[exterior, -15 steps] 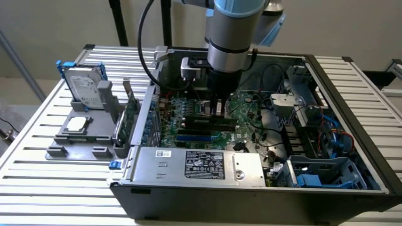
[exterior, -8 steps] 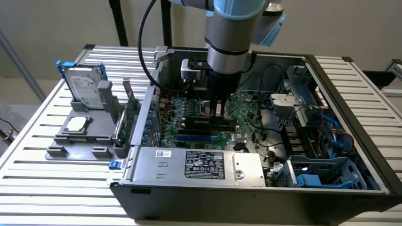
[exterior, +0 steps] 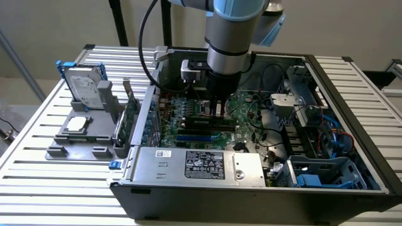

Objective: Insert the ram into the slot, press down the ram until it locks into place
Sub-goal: 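Insert the ram into the slot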

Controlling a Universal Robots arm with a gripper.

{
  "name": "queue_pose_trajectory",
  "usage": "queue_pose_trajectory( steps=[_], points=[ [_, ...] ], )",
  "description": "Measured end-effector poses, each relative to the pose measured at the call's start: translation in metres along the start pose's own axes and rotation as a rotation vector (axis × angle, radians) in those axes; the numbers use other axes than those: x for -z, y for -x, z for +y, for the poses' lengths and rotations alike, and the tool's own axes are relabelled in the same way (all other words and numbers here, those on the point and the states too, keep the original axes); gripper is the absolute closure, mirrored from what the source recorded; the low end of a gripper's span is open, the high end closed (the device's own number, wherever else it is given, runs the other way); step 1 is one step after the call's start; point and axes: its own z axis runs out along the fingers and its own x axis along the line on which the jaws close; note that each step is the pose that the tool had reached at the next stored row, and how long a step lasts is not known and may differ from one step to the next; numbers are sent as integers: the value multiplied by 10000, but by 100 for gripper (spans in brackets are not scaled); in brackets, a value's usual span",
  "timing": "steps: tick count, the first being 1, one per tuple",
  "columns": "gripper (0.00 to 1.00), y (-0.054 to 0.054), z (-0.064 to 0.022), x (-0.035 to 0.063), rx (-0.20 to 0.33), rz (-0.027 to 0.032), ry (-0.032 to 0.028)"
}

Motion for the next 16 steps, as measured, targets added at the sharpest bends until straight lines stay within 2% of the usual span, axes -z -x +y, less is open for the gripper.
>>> queue_pose_trajectory(
  steps=[16],
  points=[
    [86, 6, 10, -56, 23, -2, -3]
  ],
)
